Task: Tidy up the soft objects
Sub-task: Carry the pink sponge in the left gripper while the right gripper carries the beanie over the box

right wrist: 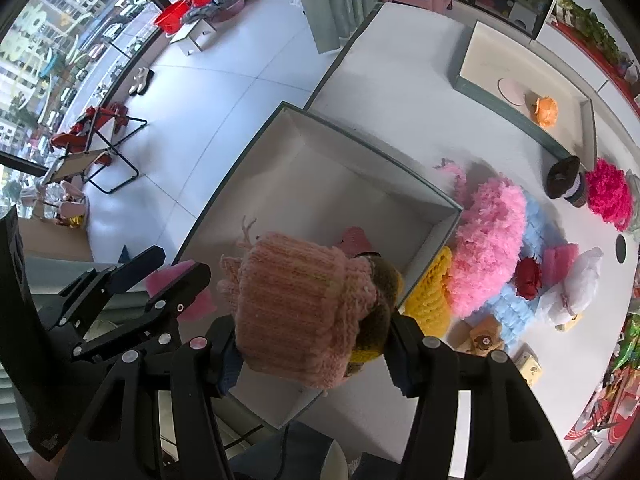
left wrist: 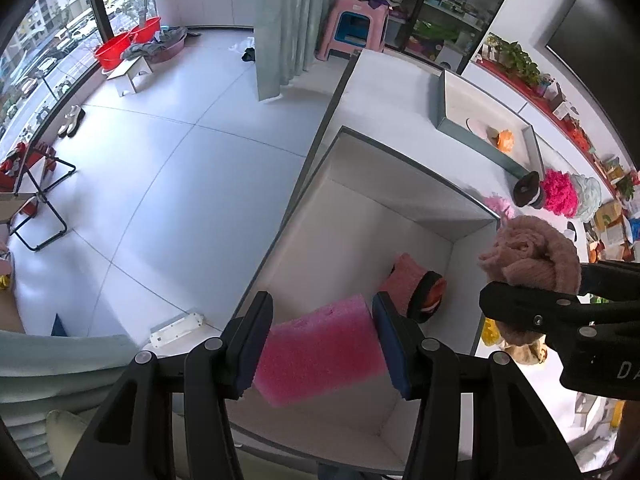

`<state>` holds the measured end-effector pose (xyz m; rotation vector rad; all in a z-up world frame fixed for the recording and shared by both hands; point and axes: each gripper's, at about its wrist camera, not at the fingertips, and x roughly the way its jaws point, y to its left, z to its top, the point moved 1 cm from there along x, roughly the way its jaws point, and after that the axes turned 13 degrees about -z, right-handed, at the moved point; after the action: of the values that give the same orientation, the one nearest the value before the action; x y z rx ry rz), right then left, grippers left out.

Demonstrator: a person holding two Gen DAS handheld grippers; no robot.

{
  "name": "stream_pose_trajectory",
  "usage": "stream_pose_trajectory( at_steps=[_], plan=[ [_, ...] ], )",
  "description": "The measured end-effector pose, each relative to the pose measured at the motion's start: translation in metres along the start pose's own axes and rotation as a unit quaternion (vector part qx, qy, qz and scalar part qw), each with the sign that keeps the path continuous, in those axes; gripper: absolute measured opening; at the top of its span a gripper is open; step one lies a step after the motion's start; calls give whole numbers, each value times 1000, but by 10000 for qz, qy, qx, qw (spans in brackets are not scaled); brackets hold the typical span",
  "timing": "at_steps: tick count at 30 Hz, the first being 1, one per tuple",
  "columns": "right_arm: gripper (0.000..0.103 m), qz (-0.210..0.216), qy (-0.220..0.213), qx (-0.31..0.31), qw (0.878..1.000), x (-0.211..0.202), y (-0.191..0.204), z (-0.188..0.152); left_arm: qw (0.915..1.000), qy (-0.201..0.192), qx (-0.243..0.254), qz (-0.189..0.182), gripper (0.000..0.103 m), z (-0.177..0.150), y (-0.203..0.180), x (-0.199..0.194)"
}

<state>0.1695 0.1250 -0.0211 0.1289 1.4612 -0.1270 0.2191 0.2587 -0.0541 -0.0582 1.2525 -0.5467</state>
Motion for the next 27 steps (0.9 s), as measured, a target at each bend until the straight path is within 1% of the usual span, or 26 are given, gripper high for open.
stream_pose_trajectory(
  at_steps=[8, 12, 23, 27],
  plan=[
    [62, -113, 70, -6, 9999, 4, 6, 7, 9999, 88, -5, -118, 53, 2, 3, 11],
    [62, -153, 117, -7, 9998, 7, 8, 9, 9999, 71, -11, -114, 53, 2, 4, 11],
    [62, -104, 301, 129, 9994, 19, 8, 14, 9998, 163, -44, -49, 53, 0, 12, 17],
    [62, -135, 348, 139, 9992, 23, 8, 14, 9998, 195, -68, -79, 53, -1, 14, 19]
  ],
)
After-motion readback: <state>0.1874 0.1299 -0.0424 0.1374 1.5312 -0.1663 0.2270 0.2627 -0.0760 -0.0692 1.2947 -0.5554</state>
